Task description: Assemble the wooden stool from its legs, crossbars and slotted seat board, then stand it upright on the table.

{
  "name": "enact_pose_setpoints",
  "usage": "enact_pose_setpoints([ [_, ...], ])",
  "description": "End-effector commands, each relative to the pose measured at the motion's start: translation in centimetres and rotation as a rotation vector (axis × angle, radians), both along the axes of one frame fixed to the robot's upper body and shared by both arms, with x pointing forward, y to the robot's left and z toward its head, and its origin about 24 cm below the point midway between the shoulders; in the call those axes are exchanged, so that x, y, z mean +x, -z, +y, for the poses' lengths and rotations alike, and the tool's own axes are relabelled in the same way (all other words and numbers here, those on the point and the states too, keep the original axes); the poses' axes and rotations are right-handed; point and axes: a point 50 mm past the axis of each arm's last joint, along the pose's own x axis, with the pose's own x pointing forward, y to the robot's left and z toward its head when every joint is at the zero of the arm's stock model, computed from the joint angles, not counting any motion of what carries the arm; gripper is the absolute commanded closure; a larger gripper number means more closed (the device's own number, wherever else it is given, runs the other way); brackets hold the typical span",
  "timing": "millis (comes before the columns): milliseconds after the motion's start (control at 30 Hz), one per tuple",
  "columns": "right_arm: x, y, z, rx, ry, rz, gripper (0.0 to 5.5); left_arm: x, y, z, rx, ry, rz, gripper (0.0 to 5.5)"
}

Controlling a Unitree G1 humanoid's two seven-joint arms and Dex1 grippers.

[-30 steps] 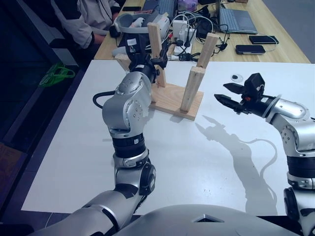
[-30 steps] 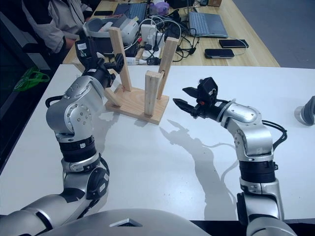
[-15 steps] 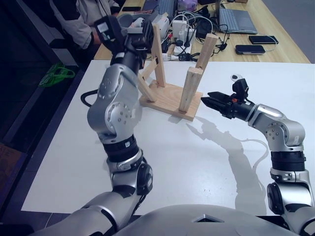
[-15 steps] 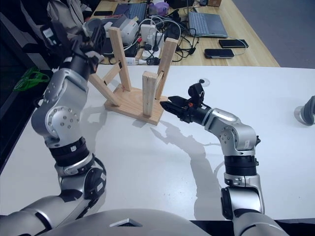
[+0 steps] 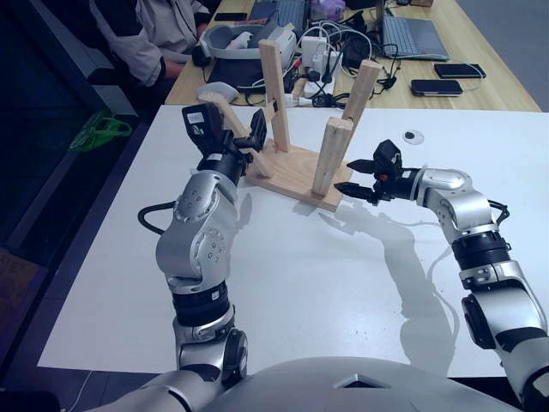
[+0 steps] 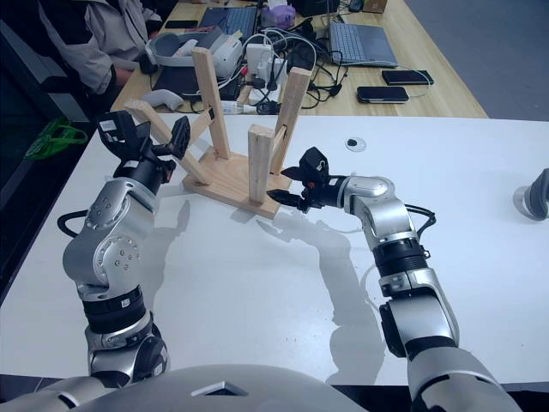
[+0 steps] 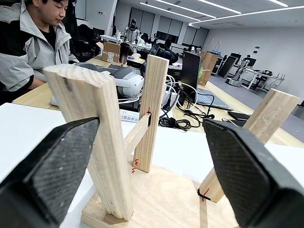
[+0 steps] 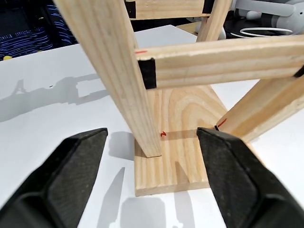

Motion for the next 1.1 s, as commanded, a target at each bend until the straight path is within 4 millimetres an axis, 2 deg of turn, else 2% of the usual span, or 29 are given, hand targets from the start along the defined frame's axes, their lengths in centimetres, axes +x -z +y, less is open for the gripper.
enact_pose_setpoints([
  [33,0.7,0.0,1.3,0.018,-0.025,0.003,2.02,-0.2,-0.2,-0.3,0.004,0.0,-0.015,1.45],
  [233,1.3,0.4,3.2,0.06,-0.033,0.022,2.02,0.0,-0.7,-0.3,0.008,-0.013,-0.035,1.45],
  [333,1.5,0.3,3.5,0.083,-0.025,0.022,2.5,-0.3,0.2,-0.6,0.038,0.004,-0.014,1.45],
  [567,1.5,0.1,3.8,0.163,-0.02,0.068,3.7,-1.8,5.5,1.0,0.178,0.013,0.147,1.45],
  [733,2.2,-0.6,3.1,0.24,0.071,0.105,4.04,-2.4,7.3,1.9,0.193,0.016,0.171,1.45],
  [867,2.5,-1.6,3.5,0.324,0.116,0.146,4.2,-2.6,7.4,2.1,0.187,-0.004,0.155,1.45],
  [1100,2.4,-3.9,4.6,0.517,0.169,0.211,4.42,-1.7,6.2,2.9,0.192,-0.042,0.105,1.45],
])
